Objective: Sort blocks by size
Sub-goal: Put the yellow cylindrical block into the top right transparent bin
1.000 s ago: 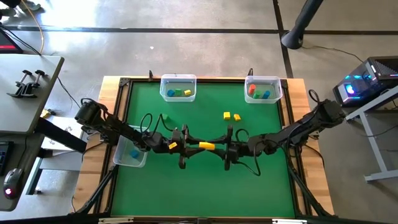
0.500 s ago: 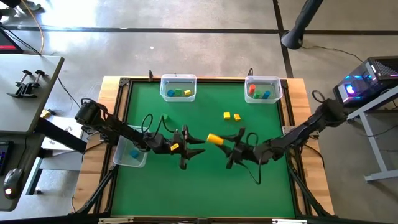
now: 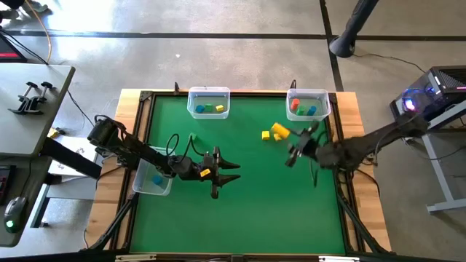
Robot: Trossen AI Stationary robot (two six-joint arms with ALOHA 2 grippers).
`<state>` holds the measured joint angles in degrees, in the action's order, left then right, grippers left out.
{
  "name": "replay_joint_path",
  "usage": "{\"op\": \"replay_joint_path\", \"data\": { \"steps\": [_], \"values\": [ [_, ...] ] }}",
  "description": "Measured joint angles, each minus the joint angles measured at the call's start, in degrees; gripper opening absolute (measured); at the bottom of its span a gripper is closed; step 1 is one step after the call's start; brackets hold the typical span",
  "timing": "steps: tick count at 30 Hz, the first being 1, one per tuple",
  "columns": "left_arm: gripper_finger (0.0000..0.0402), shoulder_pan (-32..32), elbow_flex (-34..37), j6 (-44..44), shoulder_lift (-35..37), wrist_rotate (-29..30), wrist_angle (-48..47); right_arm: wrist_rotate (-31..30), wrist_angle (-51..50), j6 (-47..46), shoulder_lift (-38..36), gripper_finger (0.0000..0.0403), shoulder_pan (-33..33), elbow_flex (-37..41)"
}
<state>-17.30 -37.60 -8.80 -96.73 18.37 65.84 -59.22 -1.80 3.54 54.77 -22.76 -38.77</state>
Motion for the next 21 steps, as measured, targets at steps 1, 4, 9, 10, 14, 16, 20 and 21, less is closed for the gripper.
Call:
{"op": "replay_joint_path", "data": {
  "steps": [1, 4, 9, 10, 14, 16, 20, 21],
  "values": [
    [0.0154, 0.0, 0.0, 0.0, 0.0, 0.0, 0.0, 3.0, -6.4, -4.3, -2.1, 0.0133, 2.5, -0.6],
    [0.0154, 0.0, 0.0, 0.0, 0.0, 0.1, 0.0, 12.4, -25.8, -16.4, -6.0, 0.0133, 12.0, -4.7],
    [0.0154, 0.1, 0.0, 0.0, 0.0, 1.8, 0.0, 23.7, -48.0, -22.7, -4.0, 0.0133, 29.4, -13.2],
    [0.0154, 0.1, 0.0, 0.0, 0.0, 2.2, 0.0, 25.8, -50.4, -21.7, -2.8, 0.0133, 32.5, -14.7],
    [0.0154, 0.1, 0.0, -0.1, 0.0, 2.4, 0.0, 33.9, -57.9, -15.5, 4.1, 0.0133, 45.3, -21.2],
    [0.0154, 0.1, 0.0, -0.1, 0.0, 2.4, 0.0, 35.7, -60.1, -11.2, 8.2, 0.0133, 50.8, -24.3],
    [0.0154, 0.1, 0.0, -0.1, 0.0, 2.4, 0.0, 38.3, -61.8, -3.6, 16.7, 0.0133, 61.7, -29.7],
    [0.0154, 0.1, 0.0, -0.1, 0.0, 2.4, 0.0, 40.7, -62.1, -1.9, 18.8, 0.0133, 64.4, -30.8]
  ]
}}
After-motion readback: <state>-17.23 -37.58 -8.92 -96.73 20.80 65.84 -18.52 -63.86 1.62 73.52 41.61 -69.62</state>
